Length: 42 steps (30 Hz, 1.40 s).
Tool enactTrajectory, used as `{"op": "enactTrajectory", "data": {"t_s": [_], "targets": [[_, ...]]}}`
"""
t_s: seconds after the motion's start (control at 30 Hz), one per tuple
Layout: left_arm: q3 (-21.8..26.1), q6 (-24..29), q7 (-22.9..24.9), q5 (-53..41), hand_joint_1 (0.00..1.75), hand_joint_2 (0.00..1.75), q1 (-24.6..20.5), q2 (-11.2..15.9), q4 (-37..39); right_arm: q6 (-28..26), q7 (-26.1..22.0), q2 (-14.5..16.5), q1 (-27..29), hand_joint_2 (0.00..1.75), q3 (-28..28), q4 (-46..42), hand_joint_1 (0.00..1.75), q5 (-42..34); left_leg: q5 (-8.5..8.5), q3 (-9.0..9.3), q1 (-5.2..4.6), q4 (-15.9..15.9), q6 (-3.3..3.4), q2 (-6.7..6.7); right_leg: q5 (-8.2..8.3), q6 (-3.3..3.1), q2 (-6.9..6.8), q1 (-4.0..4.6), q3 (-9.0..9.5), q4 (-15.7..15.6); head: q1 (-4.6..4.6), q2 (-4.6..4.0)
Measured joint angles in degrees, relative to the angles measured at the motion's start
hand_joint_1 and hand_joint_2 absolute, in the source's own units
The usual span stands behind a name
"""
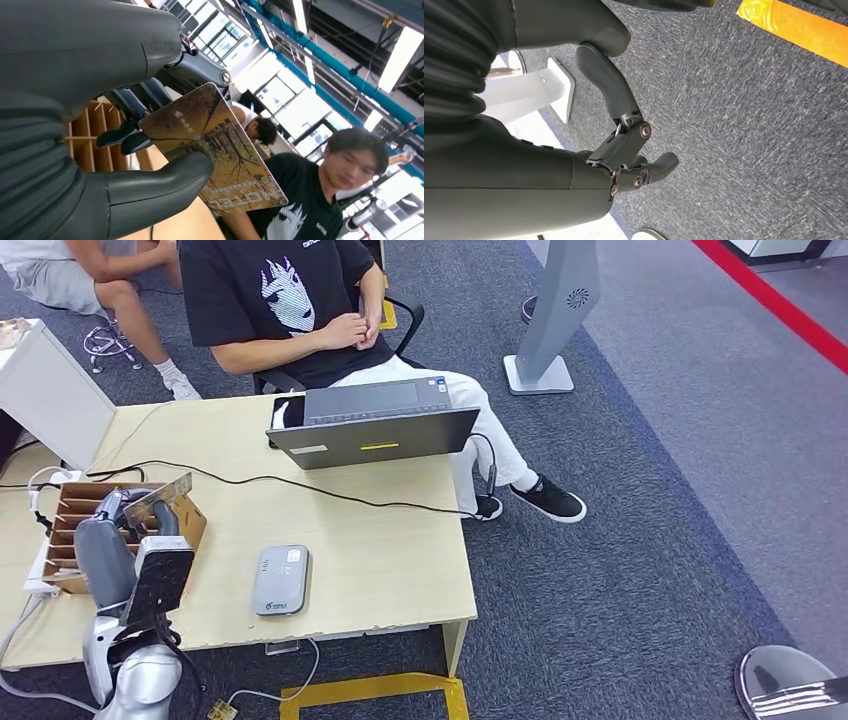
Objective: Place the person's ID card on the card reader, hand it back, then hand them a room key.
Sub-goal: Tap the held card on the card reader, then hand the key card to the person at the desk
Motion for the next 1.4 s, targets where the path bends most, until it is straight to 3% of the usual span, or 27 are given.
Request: {"op": "enactTrajectory", "data": {"t_s": [0.83, 1.4], "targets": [[-2.5, -7.6, 4.8, 2.7, 1.75, 1.75, -0.6, -3.1, 21.0, 0.0, -1.3, 0.0, 0.0, 1.75, 0.0, 0.0, 0.0, -0.7, 0.0, -0.02, 0.0, 0.0, 0.01, -0.01, 0.0, 0.0, 0.0, 0.0, -0.02, 0.0, -0.01, 0.0], [-1.0, -14.2, 7.0, 6.6, 1.75, 1.75, -1.4, -4.2, 28.2, 0.0, -1.7, -0.1, -0.1, 1.75, 0.0, 0.0, 0.0, -0.6, -0.01, -0.03, 0.0, 0.0, 0.01, -0.02, 0.0, 0.0, -0.03, 0.0, 0.0, 0.0, -0.01, 0.0]]}}
